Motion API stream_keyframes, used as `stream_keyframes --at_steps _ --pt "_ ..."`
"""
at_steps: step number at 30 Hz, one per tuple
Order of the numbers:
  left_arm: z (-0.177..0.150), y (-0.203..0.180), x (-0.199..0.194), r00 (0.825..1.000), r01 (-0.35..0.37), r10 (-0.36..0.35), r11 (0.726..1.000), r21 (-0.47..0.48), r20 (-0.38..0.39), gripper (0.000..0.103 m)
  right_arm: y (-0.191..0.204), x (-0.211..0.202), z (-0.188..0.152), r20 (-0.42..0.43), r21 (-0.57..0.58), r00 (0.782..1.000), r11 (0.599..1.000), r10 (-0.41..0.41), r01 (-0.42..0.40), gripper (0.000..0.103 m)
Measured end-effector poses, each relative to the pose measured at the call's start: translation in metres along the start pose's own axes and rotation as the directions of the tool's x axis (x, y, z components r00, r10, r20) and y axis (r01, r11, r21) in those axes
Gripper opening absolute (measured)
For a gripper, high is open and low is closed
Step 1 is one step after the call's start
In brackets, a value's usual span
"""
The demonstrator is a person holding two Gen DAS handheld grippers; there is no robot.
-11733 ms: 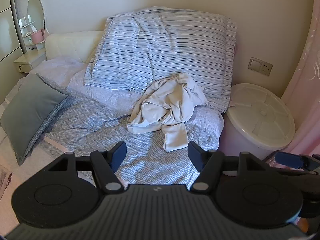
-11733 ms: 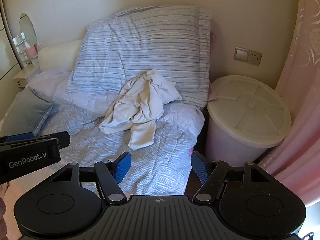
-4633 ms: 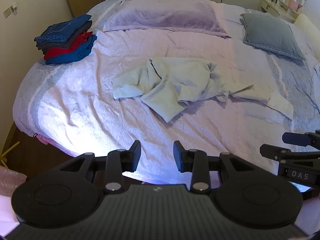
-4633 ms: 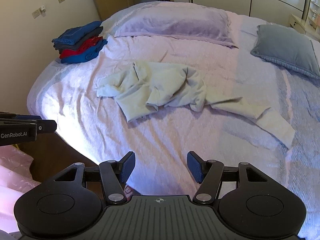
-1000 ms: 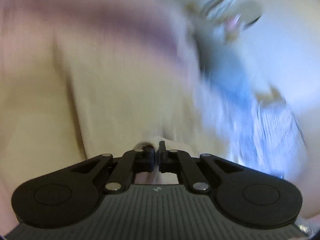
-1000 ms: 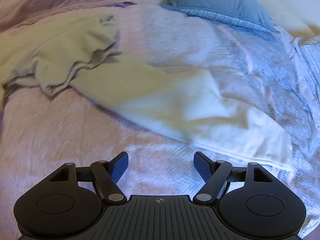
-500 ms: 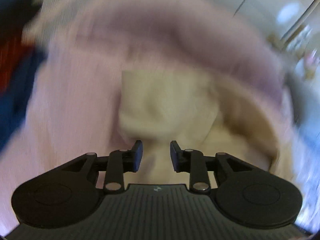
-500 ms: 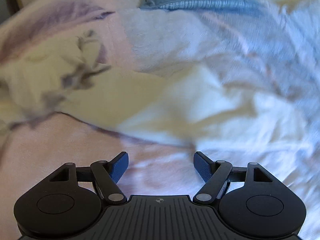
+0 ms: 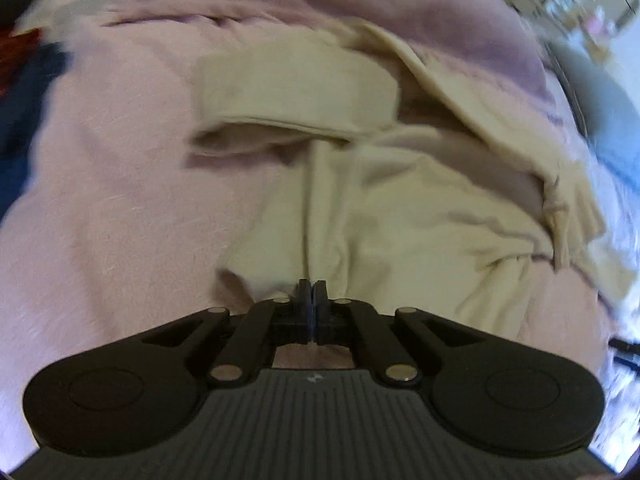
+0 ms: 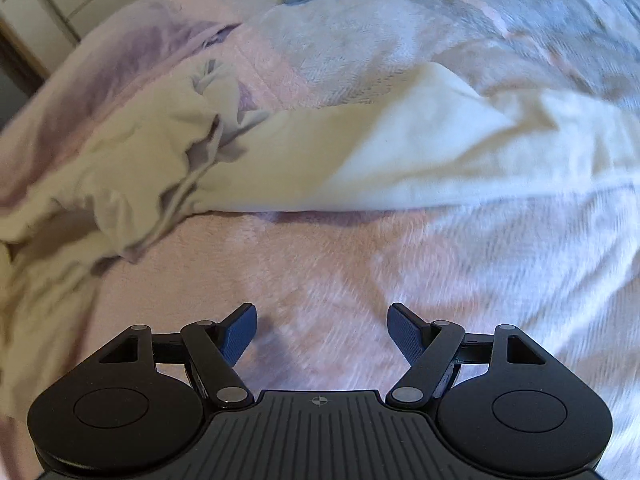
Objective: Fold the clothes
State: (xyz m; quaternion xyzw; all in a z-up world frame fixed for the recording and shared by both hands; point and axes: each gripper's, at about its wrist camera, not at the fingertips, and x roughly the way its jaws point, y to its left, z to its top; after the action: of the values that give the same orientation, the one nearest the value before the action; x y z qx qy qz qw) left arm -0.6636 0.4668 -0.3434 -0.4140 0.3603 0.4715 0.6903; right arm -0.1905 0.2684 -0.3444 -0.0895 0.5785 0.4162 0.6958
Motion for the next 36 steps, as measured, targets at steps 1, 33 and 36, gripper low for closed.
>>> stream_keyframes --at_steps 1,33,36 --pt "0.0 0.007 -0.009 1.0 0.003 -0.003 1.0 -0.009 0.001 0.003 0.001 -0.002 -0.004 -0.005 0.028 1.0 0.999 0.027 -0.027 0.075" --pt "-0.093 -0.047 -0.095 0.887 0.435 -0.441 0.897 -0.073 -0.138 0.002 0.044 -0.116 -0.037 -0.054 -0.175 0.923 0.906 0.381 -0.384 0.004" --pt "-0.17 -0.079 -0.095 0.849 0.413 -0.43 0.903 -0.122 -0.306 0.002 0.006 -0.164 -0.049 -0.123 -0.296 0.952 0.906 0.279 -0.304 0.004"
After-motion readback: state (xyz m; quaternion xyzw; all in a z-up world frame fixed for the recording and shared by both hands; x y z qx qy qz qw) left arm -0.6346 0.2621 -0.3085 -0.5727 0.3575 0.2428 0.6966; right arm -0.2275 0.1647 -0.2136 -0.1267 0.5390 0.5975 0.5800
